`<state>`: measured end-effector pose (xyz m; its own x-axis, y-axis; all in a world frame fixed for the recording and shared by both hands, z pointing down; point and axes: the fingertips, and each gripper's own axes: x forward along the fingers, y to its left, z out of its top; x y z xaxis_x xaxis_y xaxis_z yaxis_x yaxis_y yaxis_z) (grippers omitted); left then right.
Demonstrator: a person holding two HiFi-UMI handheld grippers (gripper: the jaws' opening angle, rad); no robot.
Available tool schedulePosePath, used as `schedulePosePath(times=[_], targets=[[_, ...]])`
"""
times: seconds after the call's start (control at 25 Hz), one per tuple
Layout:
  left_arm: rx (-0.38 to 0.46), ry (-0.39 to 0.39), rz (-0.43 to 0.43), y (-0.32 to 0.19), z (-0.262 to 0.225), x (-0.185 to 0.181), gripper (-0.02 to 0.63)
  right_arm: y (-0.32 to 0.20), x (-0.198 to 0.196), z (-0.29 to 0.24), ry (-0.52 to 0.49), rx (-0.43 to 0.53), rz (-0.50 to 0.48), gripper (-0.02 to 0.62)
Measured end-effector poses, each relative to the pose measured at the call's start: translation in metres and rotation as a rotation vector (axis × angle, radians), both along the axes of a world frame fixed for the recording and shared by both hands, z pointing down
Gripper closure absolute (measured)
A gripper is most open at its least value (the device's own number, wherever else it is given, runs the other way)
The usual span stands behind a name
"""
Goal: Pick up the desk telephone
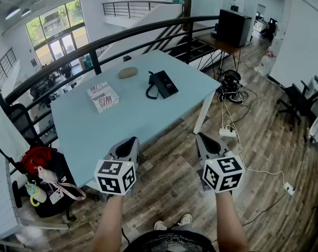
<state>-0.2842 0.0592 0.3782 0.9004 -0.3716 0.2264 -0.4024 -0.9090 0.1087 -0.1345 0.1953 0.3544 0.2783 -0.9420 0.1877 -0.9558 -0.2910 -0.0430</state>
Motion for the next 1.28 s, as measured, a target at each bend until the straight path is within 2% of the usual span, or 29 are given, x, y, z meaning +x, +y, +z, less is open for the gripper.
schedulePosePath(times=[0.32,0.6,0.96,1.28], targets=[[-0.010,0.005,0.016,-0.005,0.005,0.010,0.594,-0.006,0.007,0.007,-0.008,-0.002,0.022,0.593],[-0.021,0.015,0.029,-0.015,0.010,0.039,0.594,-0.019,0.031,0.012,-0.013,-0.004,0.019,0.592],[-0.023,-0.001,0.014,-0.044,0.019,0.114,0.589,-0.056,0.105,0.023,-0.025,-0.001,-0.010,0.591],[-0.048,-0.004,-0.020,-0.071,0.019,0.190,0.529,-0.090,0.181,0.024,-0.034,-0.006,-0.066,0.560]])
